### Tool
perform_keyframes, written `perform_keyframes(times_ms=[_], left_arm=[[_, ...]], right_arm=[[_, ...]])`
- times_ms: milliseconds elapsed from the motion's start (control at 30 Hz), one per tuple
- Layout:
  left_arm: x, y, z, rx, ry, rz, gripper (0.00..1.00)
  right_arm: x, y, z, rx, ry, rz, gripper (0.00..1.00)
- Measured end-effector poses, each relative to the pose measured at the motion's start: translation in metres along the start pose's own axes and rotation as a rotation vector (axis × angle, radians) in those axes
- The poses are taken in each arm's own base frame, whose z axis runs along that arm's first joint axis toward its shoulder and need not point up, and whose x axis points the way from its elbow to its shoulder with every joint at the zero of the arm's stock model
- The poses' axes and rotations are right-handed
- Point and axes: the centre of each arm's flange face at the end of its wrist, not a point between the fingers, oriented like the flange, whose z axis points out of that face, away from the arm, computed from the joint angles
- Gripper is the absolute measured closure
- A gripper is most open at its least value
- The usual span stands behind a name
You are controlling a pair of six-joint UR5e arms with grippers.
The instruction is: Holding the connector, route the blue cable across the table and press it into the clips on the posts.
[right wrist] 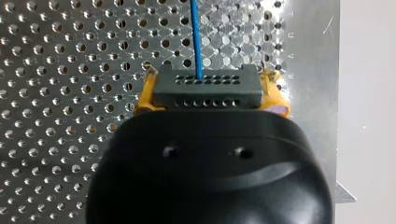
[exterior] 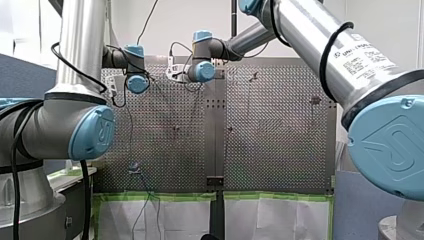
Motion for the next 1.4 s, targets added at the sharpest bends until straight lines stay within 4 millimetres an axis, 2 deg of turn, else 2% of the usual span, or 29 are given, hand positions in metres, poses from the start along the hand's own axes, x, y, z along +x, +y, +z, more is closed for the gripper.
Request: perform_keyframes(times_ms=[133,500,567,600,633,667,700,733,767,800,833,867,900,933,1233,1400], left_arm=[[0.005,0.000,0.008,0.016,-0.011,-0.008,1.00],[0.000,0.004,0.022,0.056,-0.051,-0.054,1.00],[0.000,0.006,0.023,0.054,-0.051,-0.057,0.93],[0.000,0.007,0.023,0.053,-0.051,-0.058,0.93],[0.000,0.008,0.023,0.052,-0.050,-0.059,0.86],[0.000,0.008,0.023,0.051,-0.048,-0.060,0.71],[0.000,0.008,0.023,0.051,-0.046,-0.062,0.71],[0.001,0.008,0.023,0.050,-0.043,-0.063,0.58],[0.001,0.008,0.022,0.049,-0.039,-0.065,0.40],[0.002,0.008,0.022,0.048,-0.034,-0.067,0.40],[0.002,0.008,0.021,0.046,-0.029,-0.069,0.24],[0.003,0.008,0.020,0.041,-0.021,-0.072,0.14],[0.003,0.008,0.018,0.036,-0.014,-0.074,0.14],[0.004,0.008,0.017,0.030,-0.007,-0.075,0.00],[0.011,0.007,0.004,-0.015,0.062,-0.088,0.00],[0.014,0.004,-0.013,-0.010,0.114,-0.076,0.00]], right_arm=[[0.000,0.006,0.001,-0.007,0.000,-0.001,1.00],[0.001,0.022,0.003,-0.027,0.000,-0.007,1.00],[0.001,0.023,0.003,-0.029,-0.001,-0.008,1.00],[0.001,0.024,0.003,-0.030,-0.002,-0.008,1.00],[0.001,0.025,0.003,-0.031,-0.003,-0.009,1.00],[0.000,0.026,0.003,-0.032,-0.005,-0.009,1.00],[0.000,0.026,0.003,-0.033,-0.007,-0.011,1.00],[0.000,0.028,0.003,-0.034,-0.011,-0.013,1.00],[0.000,0.028,0.003,-0.036,-0.013,-0.014,1.00],[0.000,0.029,0.003,-0.037,-0.014,-0.015,1.00],[0.000,0.030,0.002,-0.039,-0.016,-0.016,1.00],[0.000,0.031,0.002,-0.040,-0.017,-0.016,1.00],[0.000,0.031,0.002,-0.040,-0.018,-0.017,1.00],[0.000,0.032,0.002,-0.041,-0.019,-0.017,1.00],[0.007,0.033,0.002,-0.043,-0.025,-0.021,1.00],[0.014,0.036,0.001,-0.047,-0.023,-0.025,1.00]])
